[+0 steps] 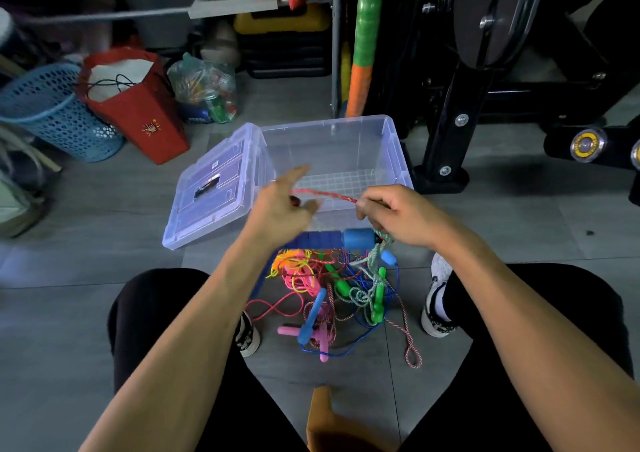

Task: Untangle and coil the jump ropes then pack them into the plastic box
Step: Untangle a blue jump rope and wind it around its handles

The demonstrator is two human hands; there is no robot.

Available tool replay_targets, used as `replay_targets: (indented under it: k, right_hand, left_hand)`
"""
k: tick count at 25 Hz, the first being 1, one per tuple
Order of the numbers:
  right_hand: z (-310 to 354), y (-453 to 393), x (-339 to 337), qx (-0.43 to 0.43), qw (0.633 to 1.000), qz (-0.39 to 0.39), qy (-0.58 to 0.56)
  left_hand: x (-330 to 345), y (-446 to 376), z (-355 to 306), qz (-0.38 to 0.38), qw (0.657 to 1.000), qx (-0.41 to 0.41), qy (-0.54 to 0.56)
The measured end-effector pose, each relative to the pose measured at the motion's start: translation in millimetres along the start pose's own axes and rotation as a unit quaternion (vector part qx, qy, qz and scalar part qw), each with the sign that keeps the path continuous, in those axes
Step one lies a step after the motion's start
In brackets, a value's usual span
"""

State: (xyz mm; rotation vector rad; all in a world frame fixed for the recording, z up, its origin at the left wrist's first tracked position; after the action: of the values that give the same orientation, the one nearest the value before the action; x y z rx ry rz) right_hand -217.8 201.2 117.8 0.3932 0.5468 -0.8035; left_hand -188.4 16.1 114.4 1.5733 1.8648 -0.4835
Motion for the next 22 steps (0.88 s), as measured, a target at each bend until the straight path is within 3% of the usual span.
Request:
replay_targets:
  k: [2,3,6,9,14,19,22]
  right_hand:
    - [9.4,-2.4,4.5,-0.018,1.0,-0.008,-0.008]
    - [9.6,-4.0,5.4,-0.02,1.0,-0.015,-0.015]
    - [-1.0,-6.5,6.8,-0.018,0.999,-0.024,-0.011]
    - [-12.0,-6.6,3.1,-0.023,0.999,-0.034,0.027]
    - [-28.6,-9.7,13.2,0.019,0.998,-0.001,-0.056]
    - [-29.8,-11.6,13.5,0.021,1.0,-0.011,-0.009]
    - [-25.8,-12.5,12.7,0.032,0.994,-0.025,-0.098]
  left_hand:
    - [22.7,15.3,-31.8,0.057,0.989,0.134,-0.026]
    - [25.5,18.5,-40.5,0.055,0.986,0.159,-0.013]
    - [6.6,9.2,-27.1,-0.017,0.99,0.067,0.119]
    - [-15.4,4.0,-12.7,-0.091,0.973,0.002,0.212]
    - [-14.7,3.6,-5.5,-0.08,0.956,-0.045,0.277]
    - [-15.0,6.5,-9.5,-0.065,0.953,-0.056,0.291]
    - [-20.4,5.3,-7.3,-0.072,0.95,-0.068,0.296]
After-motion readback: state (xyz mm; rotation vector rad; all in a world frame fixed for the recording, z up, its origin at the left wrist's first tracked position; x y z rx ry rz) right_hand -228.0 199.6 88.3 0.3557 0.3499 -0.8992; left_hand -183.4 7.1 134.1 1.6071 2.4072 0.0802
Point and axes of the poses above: each hand's wrist, its own y-axis away from the middle knuckle, its own x-axis out of the palm, z = x × y, the point moved 7 cm from there along -y, towards the middle knuckle, and after that the axes turned 2 degrees about -x, right-handed, at the moved point
